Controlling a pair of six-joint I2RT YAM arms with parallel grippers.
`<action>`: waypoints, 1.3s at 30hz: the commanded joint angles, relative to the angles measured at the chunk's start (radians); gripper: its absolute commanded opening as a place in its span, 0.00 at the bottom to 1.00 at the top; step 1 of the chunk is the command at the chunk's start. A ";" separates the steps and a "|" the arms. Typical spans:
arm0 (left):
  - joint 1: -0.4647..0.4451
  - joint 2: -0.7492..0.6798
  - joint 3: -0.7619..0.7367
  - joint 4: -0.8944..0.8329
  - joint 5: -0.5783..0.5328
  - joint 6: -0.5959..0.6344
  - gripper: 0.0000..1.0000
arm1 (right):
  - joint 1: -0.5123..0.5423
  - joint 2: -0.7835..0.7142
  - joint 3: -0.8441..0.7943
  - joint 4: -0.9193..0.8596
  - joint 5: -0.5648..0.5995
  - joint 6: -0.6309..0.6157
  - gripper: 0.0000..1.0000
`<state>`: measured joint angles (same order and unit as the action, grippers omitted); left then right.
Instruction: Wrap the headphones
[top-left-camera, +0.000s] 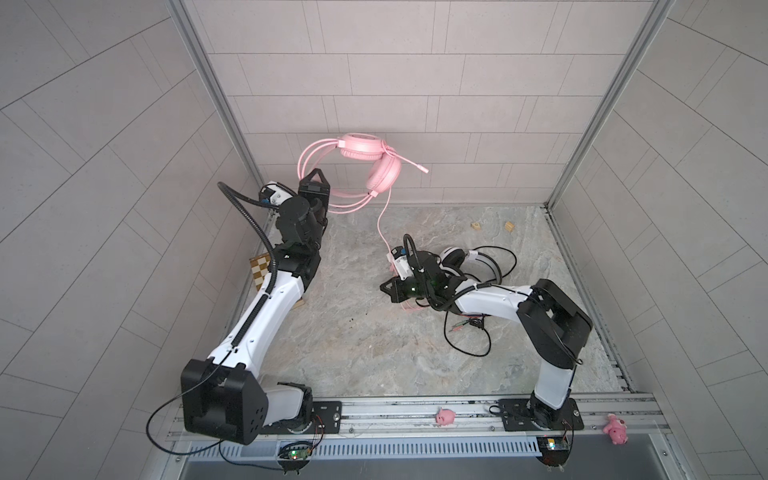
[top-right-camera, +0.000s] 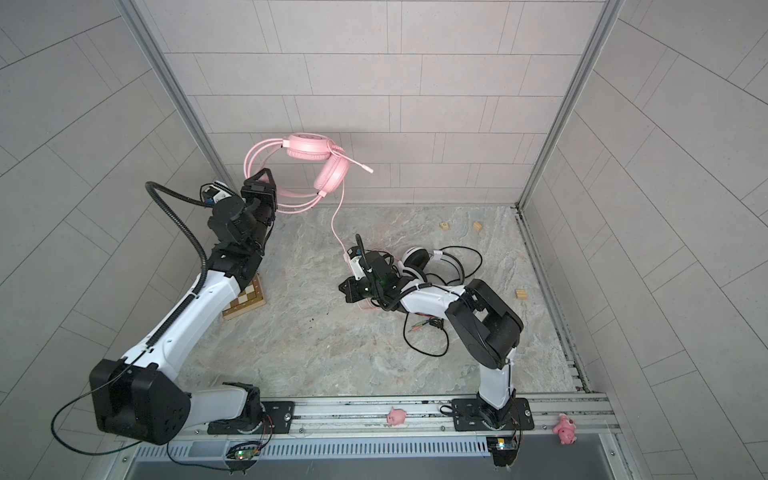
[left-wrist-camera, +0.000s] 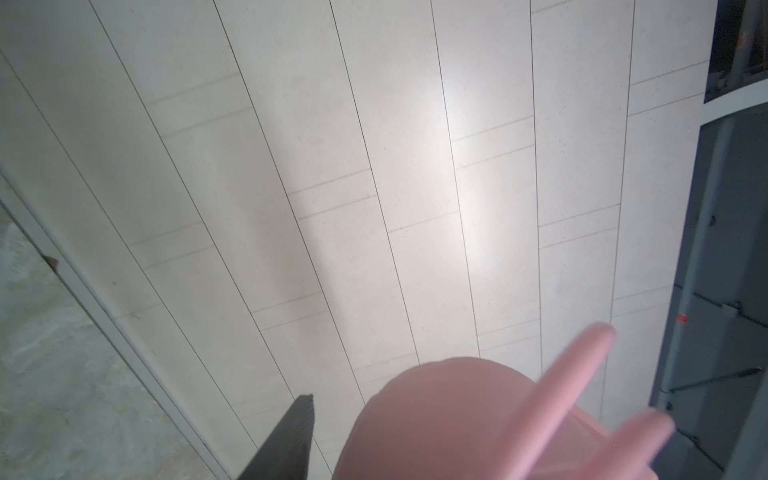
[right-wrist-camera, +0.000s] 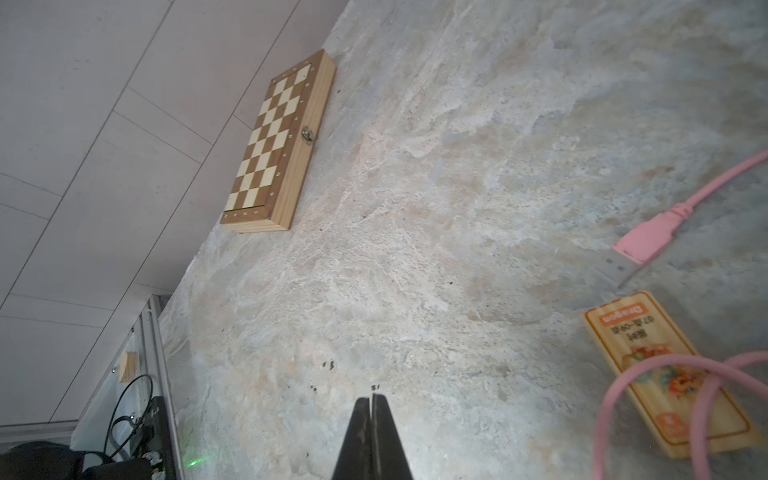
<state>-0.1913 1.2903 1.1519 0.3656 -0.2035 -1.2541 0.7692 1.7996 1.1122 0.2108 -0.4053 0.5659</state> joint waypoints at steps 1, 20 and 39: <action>-0.004 -0.089 0.005 -0.032 -0.214 0.107 0.00 | 0.050 -0.116 -0.005 -0.194 0.144 -0.102 0.00; -0.155 0.055 0.045 -0.276 -0.218 0.647 0.00 | 0.197 -0.245 0.540 -1.064 0.422 -0.520 0.00; -0.219 0.104 0.140 -0.457 0.676 0.860 0.00 | -0.073 -0.162 0.844 -1.142 0.489 -0.651 0.00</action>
<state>-0.4129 1.3991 1.2476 -0.1230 0.2615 -0.4011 0.7300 1.6295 1.9331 -0.9131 0.0742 -0.0605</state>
